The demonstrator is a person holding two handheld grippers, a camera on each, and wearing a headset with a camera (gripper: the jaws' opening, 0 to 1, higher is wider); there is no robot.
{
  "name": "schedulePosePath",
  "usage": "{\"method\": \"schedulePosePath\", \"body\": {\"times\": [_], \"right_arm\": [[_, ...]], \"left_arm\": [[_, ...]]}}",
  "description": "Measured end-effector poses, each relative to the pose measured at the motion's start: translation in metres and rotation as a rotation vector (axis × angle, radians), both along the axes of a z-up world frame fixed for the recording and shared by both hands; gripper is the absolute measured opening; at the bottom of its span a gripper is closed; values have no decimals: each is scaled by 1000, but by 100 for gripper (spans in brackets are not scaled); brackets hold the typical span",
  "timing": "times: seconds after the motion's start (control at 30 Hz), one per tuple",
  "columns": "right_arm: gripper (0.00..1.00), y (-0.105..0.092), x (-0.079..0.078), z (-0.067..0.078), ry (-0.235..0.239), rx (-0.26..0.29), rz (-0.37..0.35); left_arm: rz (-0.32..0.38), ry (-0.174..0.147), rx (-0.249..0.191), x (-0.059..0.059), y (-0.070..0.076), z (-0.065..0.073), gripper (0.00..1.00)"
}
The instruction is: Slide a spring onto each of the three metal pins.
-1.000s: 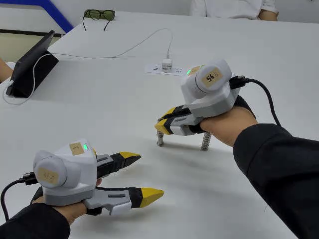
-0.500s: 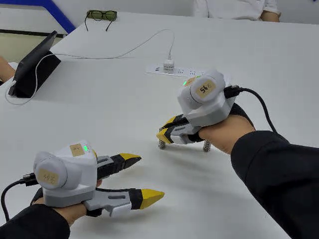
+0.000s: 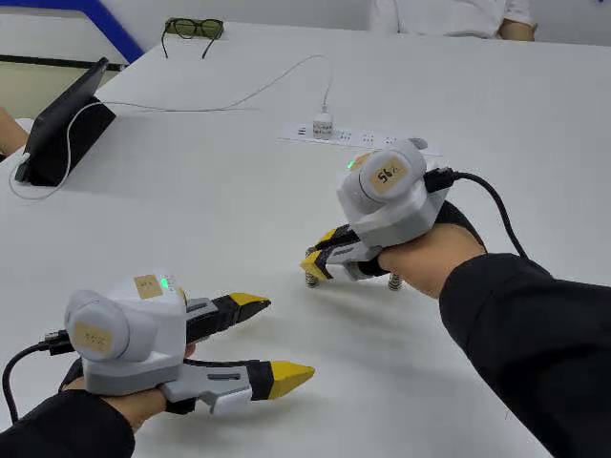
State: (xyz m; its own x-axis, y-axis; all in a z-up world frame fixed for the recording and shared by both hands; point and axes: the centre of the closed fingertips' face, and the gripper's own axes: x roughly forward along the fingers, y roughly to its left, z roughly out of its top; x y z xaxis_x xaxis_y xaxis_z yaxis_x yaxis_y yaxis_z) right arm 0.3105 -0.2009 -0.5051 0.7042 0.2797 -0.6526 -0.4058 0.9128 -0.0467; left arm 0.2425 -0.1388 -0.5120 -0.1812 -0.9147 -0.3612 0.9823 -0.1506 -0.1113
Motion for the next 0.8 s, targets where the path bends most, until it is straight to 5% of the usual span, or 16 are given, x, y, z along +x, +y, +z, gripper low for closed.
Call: {"method": "schedulePosePath", "body": {"times": [0.8], "right_arm": [[18,-3,-12,13,-23,-21,-3]], "left_arm": [[11,4,-12,2,-3,4,61]]}}
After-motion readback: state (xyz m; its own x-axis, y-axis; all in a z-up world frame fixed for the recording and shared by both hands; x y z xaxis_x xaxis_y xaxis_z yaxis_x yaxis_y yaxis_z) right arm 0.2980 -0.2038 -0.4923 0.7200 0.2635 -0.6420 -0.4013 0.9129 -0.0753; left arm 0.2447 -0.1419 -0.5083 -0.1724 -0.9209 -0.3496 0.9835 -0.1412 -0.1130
